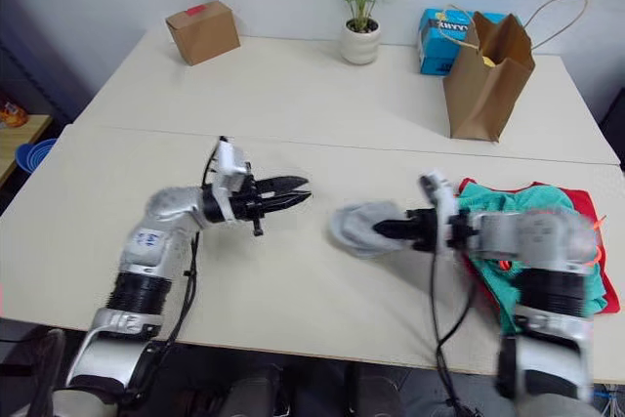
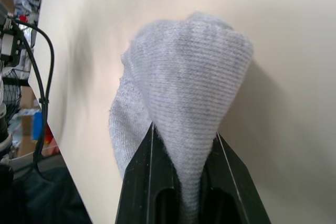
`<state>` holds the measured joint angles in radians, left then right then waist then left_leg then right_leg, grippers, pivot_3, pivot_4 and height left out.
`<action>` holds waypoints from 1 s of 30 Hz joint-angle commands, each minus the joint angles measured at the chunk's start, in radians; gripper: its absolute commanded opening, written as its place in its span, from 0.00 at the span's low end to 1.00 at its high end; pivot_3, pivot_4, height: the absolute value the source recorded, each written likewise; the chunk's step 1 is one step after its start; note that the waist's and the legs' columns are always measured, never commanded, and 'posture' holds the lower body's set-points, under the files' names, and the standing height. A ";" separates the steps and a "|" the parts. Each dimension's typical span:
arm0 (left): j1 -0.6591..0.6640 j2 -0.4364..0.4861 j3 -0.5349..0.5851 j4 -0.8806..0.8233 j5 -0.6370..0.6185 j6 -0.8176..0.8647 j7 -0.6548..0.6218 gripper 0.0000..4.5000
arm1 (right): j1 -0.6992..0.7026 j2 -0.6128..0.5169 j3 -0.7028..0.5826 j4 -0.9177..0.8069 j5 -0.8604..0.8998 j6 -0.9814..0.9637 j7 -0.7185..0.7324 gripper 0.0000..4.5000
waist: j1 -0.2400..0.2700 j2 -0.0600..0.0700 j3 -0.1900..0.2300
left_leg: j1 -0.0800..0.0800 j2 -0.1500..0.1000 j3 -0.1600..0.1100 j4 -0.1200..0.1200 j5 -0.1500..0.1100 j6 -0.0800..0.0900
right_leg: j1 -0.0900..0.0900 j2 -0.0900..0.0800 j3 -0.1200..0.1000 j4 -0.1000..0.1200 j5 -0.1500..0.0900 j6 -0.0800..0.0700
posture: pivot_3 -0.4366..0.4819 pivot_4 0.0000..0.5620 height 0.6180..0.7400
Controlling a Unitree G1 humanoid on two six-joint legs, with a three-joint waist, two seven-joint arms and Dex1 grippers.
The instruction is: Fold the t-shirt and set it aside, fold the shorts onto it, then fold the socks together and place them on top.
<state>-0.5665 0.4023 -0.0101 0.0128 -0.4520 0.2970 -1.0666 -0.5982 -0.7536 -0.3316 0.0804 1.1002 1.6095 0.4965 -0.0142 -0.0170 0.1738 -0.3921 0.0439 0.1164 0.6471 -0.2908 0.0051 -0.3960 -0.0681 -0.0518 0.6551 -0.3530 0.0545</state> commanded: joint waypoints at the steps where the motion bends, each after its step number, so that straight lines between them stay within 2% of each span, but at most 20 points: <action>1: 0.031 0.029 0.089 -0.160 -0.145 0.125 0.050 0.57 | 0.037 -0.221 -0.110 0.065 0.224 0.005 0.043 0.00 | 0.003 0.002 0.003 | 0.000 0.000 0.000 0.000 0.000 0.000 | 0.000 0.000 0.000 -0.001 0.000 0.000 | 0.48 0.27 1.00; 4: 0.037 0.074 0.120 -0.217 -0.202 0.199 0.062 0.78 | 0.081 -0.389 -0.192 0.196 0.241 0.005 0.044 0.00 | 0.004 0.001 0.004 | 0.000 0.002 0.000 0.002 0.000 0.000 | 0.000 0.003 0.000 -0.003 0.000 0.000 | 0.48 0.27 1.00; 7: 0.047 0.098 0.131 -0.248 -0.242 0.248 0.073 0.98 | 0.140 -0.508 -0.243 0.328 0.166 0.005 0.077 0.00 | 0.005 0.001 0.004 | 0.004 0.002 0.000 0.002 0.000 0.001 | 0.003 0.004 0.002 -0.002 0.000 0.000 | 0.48 0.27 1.00; 12: 0.075 0.107 0.104 -0.266 -0.207 0.223 0.085 0.99 | 0.217 -0.581 -0.210 0.459 0.011 -0.046 0.185 0.00 | 0.006 0.001 0.004 | 0.005 0.003 0.002 0.002 0.002 -0.002 | 0.003 0.006 0.005 -0.003 0.001 0.001 | 0.48 0.27 1.00; 18: 0.076 0.103 0.077 -0.279 -0.202 0.227 0.103 0.99 | 0.162 -0.500 -0.029 0.538 -0.210 -0.246 0.250 0.00 | -0.001 0.001 0.004 | 0.005 0.003 0.003 0.002 0.003 -0.004 | 0.002 0.008 0.006 -0.002 0.001 0.001 | 0.48 0.27 1.00; 20: 0.073 0.111 0.065 -0.285 -0.193 0.227 0.108 0.99 | 0.160 -0.481 0.058 0.545 -0.315 -0.389 0.302 0.00 | -0.002 0.001 0.004 | 0.005 0.003 0.004 0.002 0.003 -0.005 | 0.002 0.008 0.006 -0.002 0.001 0.001 | 0.48 0.27 1.00; 22: 0.075 0.125 0.058 -0.287 -0.175 0.214 0.106 0.99 | 0.144 -0.497 0.104 0.559 -0.360 -0.426 0.377 0.00 | -0.001 0.002 0.004 | 0.005 0.003 0.004 0.002 0.003 -0.005 | 0.002 0.008 0.006 -0.002 0.001 0.001 | 0.48 0.27 1.00; 26: 0.084 0.148 0.059 -0.278 -0.168 0.204 0.094 1.00 | 0.107 -0.568 0.151 0.612 -0.428 -0.435 0.497 0.29 | 0.003 0.004 0.005 | 0.005 0.003 0.004 0.002 0.004 -0.006 | 0.002 0.008 0.006 -0.002 0.001 0.001 | 0.48 0.27 1.00; 30: 0.123 0.201 0.073 -0.266 -0.151 0.182 0.057 1.00 | 0.141 -0.675 0.163 0.621 -0.519 -0.595 0.644 0.59 | 0.008 0.005 0.006 | 0.005 0.003 0.004 0.002 0.003 -0.006 | 0.001 0.007 0.006 -0.002 0.001 0.001 | 0.48 0.27 1.00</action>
<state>-0.4587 0.5785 0.0386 -0.2303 -0.6146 0.5039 -0.9888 -0.4666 -1.3585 -0.1552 0.7047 0.6230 1.0947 1.0669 -0.0066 -0.0122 0.1796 -0.3869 0.0468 0.1206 0.6488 -0.2874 -0.0011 -0.3945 -0.0606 -0.0456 0.6526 -0.3522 0.0559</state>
